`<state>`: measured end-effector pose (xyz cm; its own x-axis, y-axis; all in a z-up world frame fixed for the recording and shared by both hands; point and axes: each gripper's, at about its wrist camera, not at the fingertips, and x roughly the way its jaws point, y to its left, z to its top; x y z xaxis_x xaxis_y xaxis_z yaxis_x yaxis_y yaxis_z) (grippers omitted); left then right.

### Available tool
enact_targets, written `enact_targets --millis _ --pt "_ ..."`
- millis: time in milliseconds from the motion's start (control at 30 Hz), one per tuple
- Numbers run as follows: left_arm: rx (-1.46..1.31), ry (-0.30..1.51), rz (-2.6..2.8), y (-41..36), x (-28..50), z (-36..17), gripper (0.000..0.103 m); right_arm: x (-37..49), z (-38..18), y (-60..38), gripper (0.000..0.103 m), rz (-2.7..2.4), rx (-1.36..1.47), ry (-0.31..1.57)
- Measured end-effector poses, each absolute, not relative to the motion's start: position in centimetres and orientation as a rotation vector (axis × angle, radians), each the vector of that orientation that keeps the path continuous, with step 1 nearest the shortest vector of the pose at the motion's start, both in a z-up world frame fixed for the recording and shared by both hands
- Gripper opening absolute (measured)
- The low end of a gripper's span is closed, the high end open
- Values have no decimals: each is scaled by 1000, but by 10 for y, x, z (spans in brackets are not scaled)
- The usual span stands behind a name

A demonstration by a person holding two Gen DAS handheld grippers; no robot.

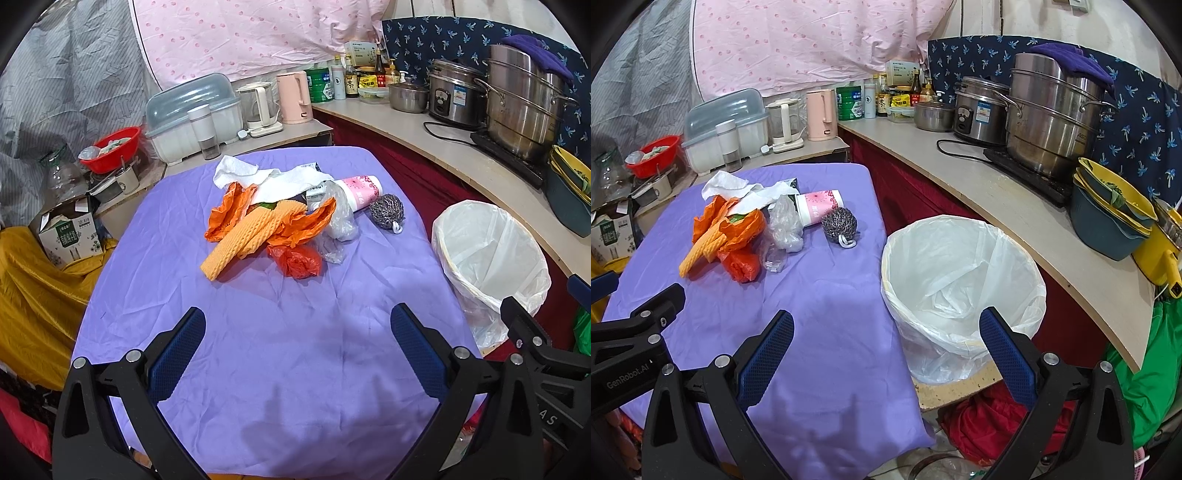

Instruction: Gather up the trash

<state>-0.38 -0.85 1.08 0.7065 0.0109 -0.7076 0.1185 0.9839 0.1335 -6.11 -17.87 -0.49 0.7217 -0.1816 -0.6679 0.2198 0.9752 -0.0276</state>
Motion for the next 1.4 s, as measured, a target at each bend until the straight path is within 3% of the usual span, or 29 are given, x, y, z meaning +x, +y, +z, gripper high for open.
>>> enact_targets --millis 1400 --pt "130 819 -34 12 20 -2 96 -37 -15 -175 96 -212 38 754"
